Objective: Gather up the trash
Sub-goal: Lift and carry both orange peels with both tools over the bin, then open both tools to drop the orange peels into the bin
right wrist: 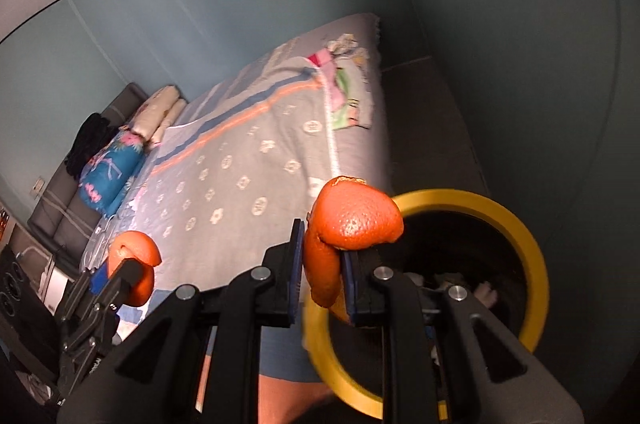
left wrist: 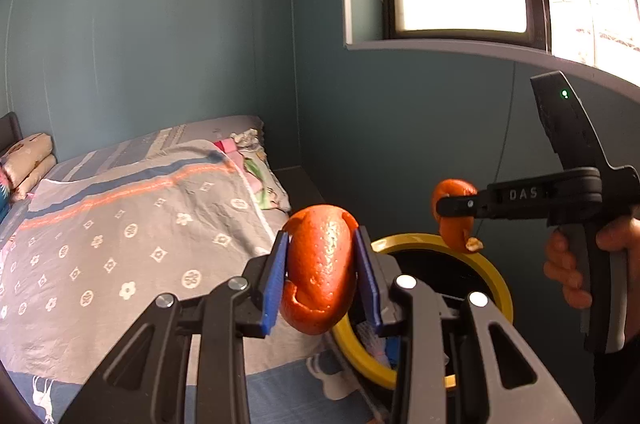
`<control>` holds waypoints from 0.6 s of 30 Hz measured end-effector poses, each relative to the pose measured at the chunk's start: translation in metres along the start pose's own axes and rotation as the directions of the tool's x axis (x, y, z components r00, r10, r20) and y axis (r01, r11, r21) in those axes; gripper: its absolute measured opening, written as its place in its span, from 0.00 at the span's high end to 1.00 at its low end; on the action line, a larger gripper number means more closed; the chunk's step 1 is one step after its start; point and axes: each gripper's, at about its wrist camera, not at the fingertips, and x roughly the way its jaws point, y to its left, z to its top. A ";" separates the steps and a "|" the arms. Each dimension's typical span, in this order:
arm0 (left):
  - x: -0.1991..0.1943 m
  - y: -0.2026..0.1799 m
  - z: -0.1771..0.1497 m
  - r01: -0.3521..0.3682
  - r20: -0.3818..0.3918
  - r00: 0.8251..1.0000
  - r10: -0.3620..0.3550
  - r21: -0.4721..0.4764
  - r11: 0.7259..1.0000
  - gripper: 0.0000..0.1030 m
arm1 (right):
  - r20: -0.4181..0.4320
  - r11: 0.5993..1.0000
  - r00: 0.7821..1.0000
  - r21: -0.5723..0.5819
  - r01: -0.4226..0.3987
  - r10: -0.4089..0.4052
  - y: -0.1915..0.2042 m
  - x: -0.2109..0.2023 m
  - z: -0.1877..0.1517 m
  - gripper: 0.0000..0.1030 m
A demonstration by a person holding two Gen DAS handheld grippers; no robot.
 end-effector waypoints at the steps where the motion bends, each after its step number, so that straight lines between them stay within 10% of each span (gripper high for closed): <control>1: 0.005 -0.004 0.000 0.004 -0.006 1.000 -0.004 0.002 1.000 0.69 | -0.005 1.000 1.000 0.009 0.002 -0.002 -0.004 0.002 -0.001 0.84; 10: 0.072 -0.023 -0.014 0.070 -0.132 0.988 -0.079 -0.072 0.995 0.67 | -0.051 0.995 0.996 0.074 0.071 -0.067 -0.043 0.020 -0.014 0.81; 18: 0.068 0.002 -0.018 0.035 -0.117 0.992 -0.052 -0.146 0.989 0.20 | -0.032 0.979 0.989 0.144 0.146 -0.143 -0.059 0.022 -0.020 0.53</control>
